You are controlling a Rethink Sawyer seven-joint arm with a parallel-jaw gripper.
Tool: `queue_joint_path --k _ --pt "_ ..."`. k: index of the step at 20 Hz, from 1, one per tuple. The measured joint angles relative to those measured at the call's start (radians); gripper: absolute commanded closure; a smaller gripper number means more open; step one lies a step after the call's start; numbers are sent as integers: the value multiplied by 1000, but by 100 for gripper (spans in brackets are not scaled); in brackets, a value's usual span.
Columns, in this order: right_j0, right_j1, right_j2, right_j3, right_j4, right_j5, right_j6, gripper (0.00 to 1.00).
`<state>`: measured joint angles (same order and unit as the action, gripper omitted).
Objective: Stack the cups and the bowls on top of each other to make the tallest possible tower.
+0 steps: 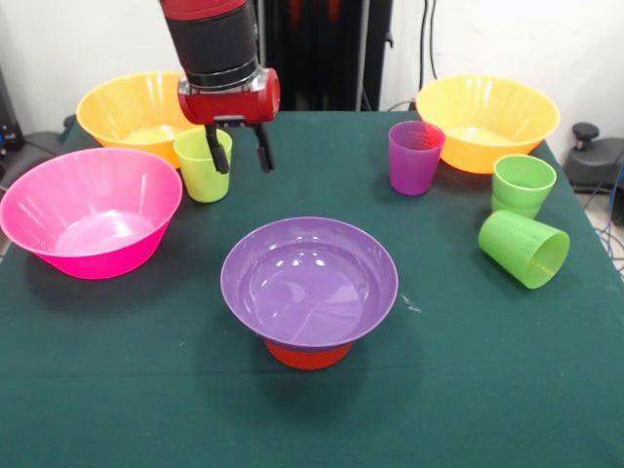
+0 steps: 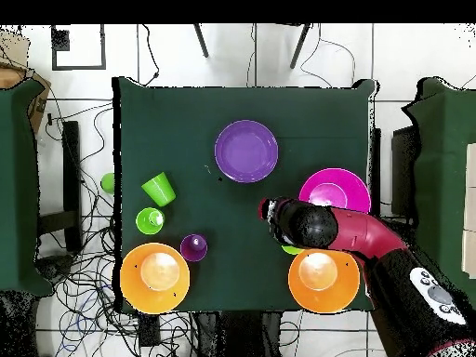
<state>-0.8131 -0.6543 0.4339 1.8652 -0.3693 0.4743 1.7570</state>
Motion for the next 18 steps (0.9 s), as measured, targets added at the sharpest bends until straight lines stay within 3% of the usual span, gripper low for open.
queue_joint_path --k 11,18 --pt "-52 -50 0 68 2 0 0 0" --pt "-112 -127 0 189 3 -1 0 0"
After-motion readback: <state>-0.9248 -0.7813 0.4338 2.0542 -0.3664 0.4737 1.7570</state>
